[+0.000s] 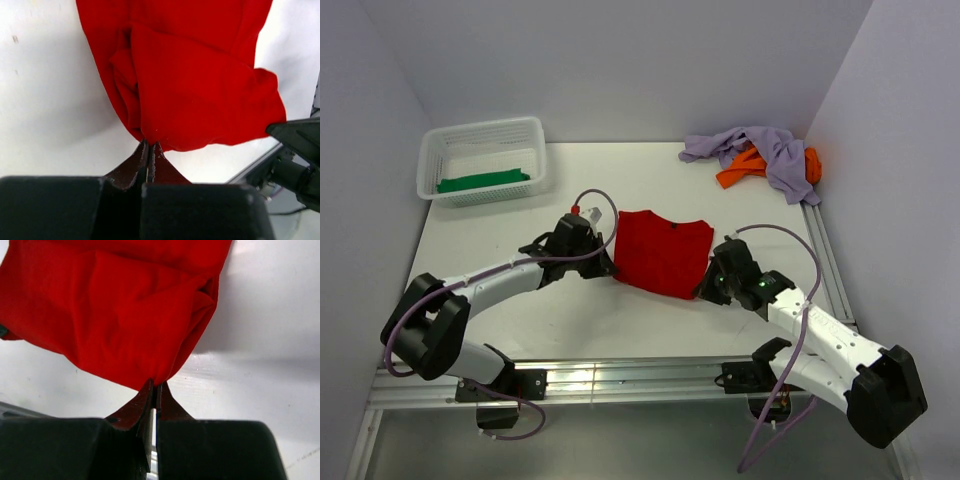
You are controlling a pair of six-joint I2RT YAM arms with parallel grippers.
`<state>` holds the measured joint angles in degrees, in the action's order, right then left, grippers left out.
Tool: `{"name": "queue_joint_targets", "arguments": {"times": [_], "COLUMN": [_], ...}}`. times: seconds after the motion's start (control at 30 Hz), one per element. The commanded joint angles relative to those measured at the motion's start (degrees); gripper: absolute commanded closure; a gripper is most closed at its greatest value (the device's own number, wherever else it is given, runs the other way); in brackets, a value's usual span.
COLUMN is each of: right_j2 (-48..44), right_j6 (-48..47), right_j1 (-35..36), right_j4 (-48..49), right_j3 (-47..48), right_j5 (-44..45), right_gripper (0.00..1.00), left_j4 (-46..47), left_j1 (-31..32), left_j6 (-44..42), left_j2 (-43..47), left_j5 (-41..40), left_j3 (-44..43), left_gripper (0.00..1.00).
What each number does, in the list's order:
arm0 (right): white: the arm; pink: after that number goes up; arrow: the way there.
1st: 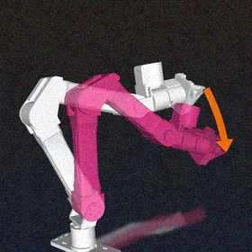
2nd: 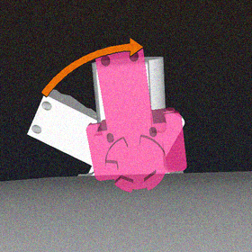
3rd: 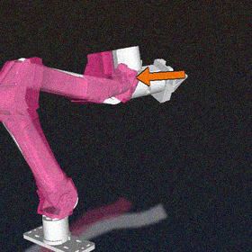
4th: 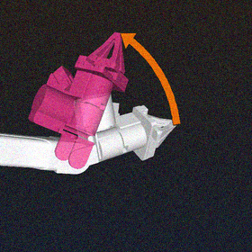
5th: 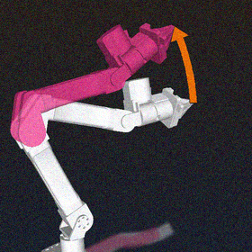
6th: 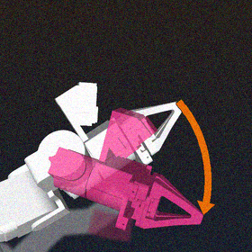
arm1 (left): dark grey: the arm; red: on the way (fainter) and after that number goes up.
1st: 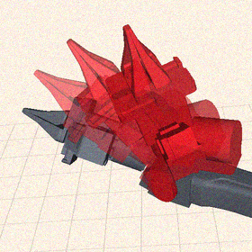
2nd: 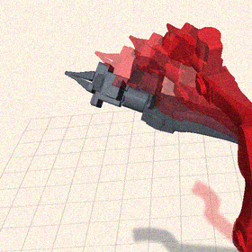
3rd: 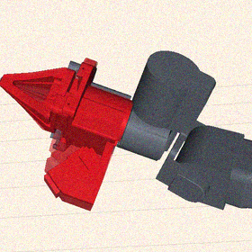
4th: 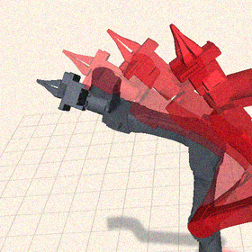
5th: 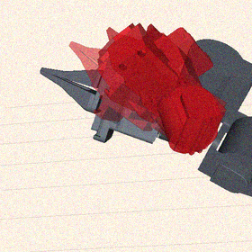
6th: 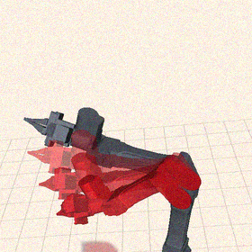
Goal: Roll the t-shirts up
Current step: Roll the tshirt
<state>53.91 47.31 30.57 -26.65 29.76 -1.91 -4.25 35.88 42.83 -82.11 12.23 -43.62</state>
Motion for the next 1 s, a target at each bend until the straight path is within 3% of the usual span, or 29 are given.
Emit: {"name": "queue_joint_targets", "arguments": {"times": [0.0,0.37,0.7,0.97], "right_j2": [-1.00,0.84,14.37,22.80], "right_j6": [0.42,-3.71,-7.49,-7.41], "right_j1": [-2.96,-12.98,-18.96,-23.53], "right_j4": [-4.54,-8.68,-8.59,-5.52], "right_j3": [3.02,9.43,18.57,23.67], "right_j5": [-4.94,-9.69,-12.24,-15.22], "right_gripper": [1.00,1.00,1.00,1.00], "left_j4": [-8.30,-13.76,-17.54,-23.08], "left_j1": [0.16,-3.09,-8.80,-9.86], "left_j6": [2.79,2.17,1.73,-0.38], "left_j2": [0.72,-9.02,-18.87,-30.91], "left_j5": [3.23,8.94,14.22,15.63], "left_j3": [-4.28,-16.22,-27.21,-44.08], "left_gripper": [1.00,1.00,1.00,1.00]}}
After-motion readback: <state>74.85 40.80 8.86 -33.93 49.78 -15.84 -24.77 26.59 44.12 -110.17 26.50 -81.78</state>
